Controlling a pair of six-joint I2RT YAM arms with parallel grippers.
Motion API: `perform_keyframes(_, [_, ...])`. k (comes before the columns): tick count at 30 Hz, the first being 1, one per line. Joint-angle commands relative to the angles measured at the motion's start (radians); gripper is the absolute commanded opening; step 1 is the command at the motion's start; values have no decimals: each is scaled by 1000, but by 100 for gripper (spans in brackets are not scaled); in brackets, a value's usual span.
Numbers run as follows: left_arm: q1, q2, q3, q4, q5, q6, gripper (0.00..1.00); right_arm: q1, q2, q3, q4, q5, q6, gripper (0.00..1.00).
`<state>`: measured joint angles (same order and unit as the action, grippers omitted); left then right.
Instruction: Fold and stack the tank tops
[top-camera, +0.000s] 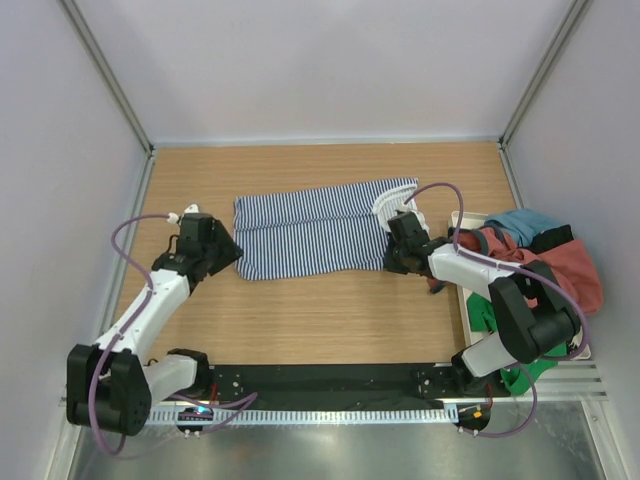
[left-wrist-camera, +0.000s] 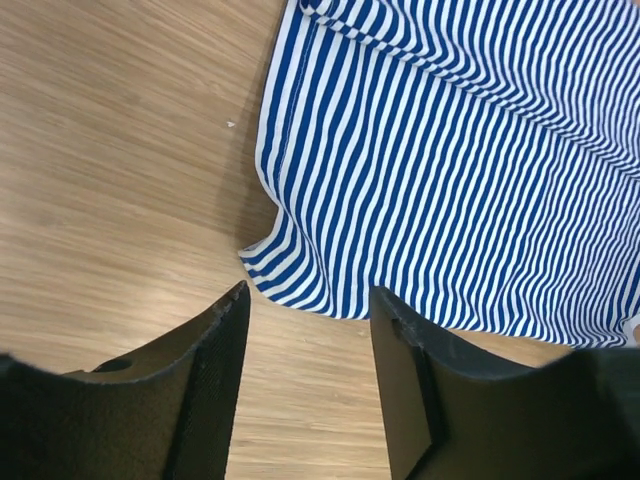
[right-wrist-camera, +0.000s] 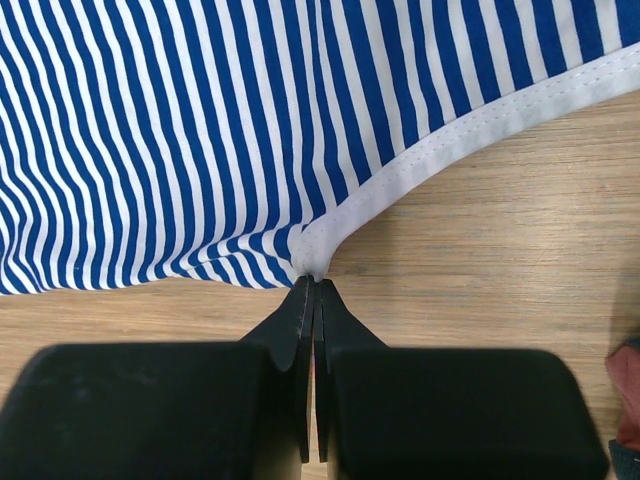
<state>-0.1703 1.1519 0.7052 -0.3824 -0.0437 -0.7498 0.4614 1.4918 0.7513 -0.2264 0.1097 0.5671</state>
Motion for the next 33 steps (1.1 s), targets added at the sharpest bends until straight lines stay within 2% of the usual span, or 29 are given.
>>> perform_keyframes(1, [-3, -64, -29, -47, -30, -13, 52, -4, 5, 42, 10, 15, -12, 1])
perform_keyframes(2, [-3, -81, -35, -52, -35, -28, 48, -6, 5, 40, 10, 15, -12, 1])
perform_keyframes(4, [-3, -92, -62, -44, -39, -43, 33, -7, 7, 40, 12, 15, -12, 1])
perform_keyframes(5, [-3, -92, -70, -35, -39, -52, 25, -6, 5, 42, 12, 13, -10, 1])
perform_keyframes(6, [-1, -87, -81, -27, -38, -56, 12, -6, 4, 42, 10, 13, -10, 1])
perform_keyframes(8, [-3, -67, -88, -15, -32, -60, 4, -7, 4, 42, 9, 12, -10, 1])
perform_keyframes(17, [-1, 55, -86, 51, 34, -66, 4, -9, -4, 34, 9, 8, -10, 1])
perform_keyframes(24, [-3, 140, -58, 74, 25, -52, 5, -12, -4, 31, 15, 5, -10, 1])
perform_keyframes(33, [-3, 213, -23, 89, 16, -36, 18, -15, 7, 25, 25, -2, -10, 1])
